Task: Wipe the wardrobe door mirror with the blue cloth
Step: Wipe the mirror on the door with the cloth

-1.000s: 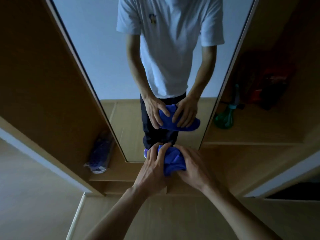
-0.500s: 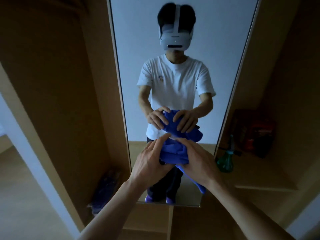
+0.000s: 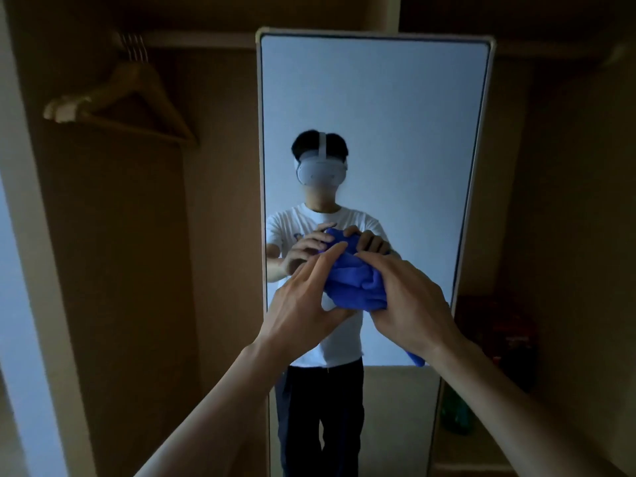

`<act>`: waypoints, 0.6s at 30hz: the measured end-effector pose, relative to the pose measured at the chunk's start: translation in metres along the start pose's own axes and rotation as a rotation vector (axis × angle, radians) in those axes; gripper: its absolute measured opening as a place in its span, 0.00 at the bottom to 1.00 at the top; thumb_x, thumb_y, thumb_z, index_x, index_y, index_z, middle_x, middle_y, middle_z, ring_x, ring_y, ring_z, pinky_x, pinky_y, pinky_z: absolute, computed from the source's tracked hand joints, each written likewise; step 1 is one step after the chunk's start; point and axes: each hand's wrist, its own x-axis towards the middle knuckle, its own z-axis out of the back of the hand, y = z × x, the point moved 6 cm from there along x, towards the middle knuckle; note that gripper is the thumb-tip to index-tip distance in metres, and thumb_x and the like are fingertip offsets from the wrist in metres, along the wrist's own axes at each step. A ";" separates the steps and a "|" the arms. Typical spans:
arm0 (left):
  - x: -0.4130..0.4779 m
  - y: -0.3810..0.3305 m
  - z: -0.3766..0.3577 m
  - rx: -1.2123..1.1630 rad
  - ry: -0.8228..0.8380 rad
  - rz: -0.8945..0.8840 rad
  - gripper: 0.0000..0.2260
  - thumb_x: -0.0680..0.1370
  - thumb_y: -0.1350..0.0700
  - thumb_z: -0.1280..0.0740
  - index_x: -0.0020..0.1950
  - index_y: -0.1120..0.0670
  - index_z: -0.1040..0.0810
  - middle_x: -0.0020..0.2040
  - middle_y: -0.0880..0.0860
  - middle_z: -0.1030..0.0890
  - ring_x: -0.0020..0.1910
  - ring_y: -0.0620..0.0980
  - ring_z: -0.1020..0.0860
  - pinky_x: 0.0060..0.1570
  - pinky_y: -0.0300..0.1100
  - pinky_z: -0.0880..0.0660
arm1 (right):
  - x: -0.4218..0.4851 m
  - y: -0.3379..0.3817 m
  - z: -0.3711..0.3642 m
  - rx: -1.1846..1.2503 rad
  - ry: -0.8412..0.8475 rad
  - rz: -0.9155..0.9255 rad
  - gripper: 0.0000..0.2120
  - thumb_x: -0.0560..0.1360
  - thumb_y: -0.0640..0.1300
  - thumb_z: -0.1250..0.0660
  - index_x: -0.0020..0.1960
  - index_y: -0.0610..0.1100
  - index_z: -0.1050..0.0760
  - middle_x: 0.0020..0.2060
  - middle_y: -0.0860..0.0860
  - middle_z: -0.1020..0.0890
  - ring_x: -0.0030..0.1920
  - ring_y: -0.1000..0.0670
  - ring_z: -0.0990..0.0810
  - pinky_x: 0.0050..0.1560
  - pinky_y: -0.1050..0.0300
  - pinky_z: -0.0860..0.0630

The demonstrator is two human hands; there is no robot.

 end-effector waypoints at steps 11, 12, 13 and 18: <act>0.080 -0.011 0.046 0.162 -0.098 -0.155 0.33 0.75 0.57 0.25 0.79 0.56 0.33 0.75 0.53 0.28 0.75 0.55 0.32 0.71 0.54 0.30 | 0.067 0.012 0.049 -0.164 -0.201 0.112 0.35 0.68 0.36 0.25 0.72 0.47 0.31 0.54 0.46 0.18 0.48 0.40 0.18 0.45 0.40 0.19; 0.086 -0.011 0.049 0.177 -0.099 -0.168 0.33 0.75 0.57 0.26 0.78 0.57 0.32 0.74 0.53 0.27 0.74 0.55 0.30 0.71 0.53 0.31 | 0.071 0.013 0.051 -0.147 -0.224 0.126 0.34 0.67 0.35 0.26 0.70 0.46 0.31 0.52 0.44 0.17 0.46 0.39 0.18 0.43 0.40 0.18; 0.095 -0.013 0.052 0.197 -0.105 -0.189 0.32 0.74 0.56 0.26 0.78 0.57 0.31 0.73 0.53 0.27 0.73 0.55 0.30 0.71 0.53 0.31 | 0.078 0.013 0.056 -0.115 -0.256 0.150 0.31 0.67 0.34 0.27 0.68 0.44 0.29 0.50 0.41 0.17 0.44 0.37 0.17 0.42 0.38 0.18; 0.135 -0.022 0.074 0.308 -0.114 -0.224 0.32 0.75 0.54 0.27 0.78 0.55 0.32 0.75 0.55 0.30 0.75 0.56 0.33 0.74 0.53 0.34 | 0.111 0.024 0.086 -0.212 -0.283 0.201 0.32 0.67 0.35 0.23 0.70 0.40 0.27 0.51 0.40 0.17 0.46 0.37 0.18 0.45 0.37 0.19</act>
